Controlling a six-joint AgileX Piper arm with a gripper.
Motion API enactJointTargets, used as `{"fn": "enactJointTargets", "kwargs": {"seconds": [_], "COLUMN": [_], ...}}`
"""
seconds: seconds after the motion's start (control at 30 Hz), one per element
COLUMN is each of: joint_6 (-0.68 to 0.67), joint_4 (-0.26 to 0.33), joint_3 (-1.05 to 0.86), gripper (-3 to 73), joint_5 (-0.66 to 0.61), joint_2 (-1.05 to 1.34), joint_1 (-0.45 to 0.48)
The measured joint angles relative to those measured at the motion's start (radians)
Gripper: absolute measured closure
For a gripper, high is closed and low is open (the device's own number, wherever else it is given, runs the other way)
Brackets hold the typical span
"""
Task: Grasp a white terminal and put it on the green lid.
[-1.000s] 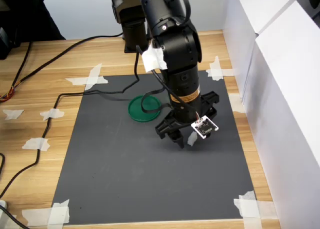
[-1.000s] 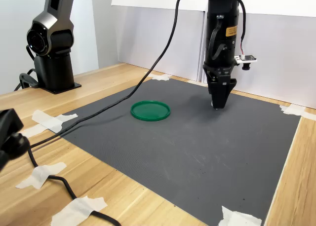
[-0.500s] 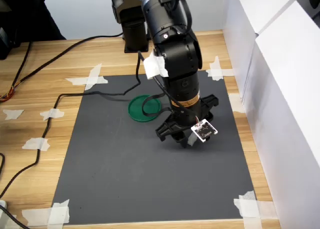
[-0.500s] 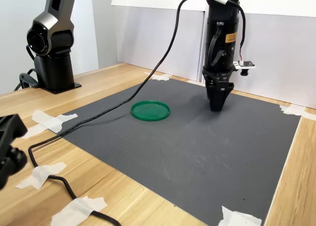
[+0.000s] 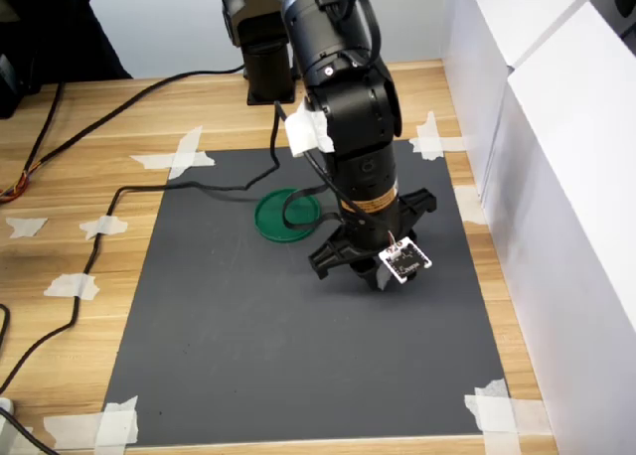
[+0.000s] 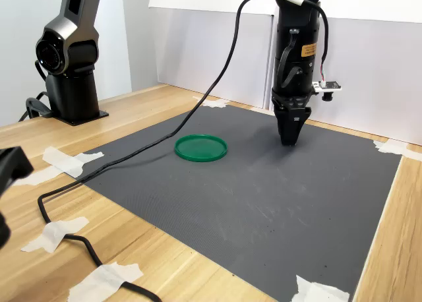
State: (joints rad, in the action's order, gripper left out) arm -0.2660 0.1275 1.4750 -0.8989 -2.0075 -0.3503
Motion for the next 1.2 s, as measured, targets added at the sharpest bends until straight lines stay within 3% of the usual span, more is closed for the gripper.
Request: {"fn": "enactJointTargets", "kwargs": {"seconds": [0.27, 0.73, 1.2], "joint_6": [0.007, 0.007, -0.061], "joint_4": [-0.004, -0.016, -0.05], "joint_3": [-0.035, -0.383, -0.479], "gripper": [39.7, 39.7, 39.7], "joint_5": [-0.074, -0.036, 0.005], "joint_2": [0.094, 0.375, 0.469], "joint_1": [0.0, 0.007, 0.264]}}
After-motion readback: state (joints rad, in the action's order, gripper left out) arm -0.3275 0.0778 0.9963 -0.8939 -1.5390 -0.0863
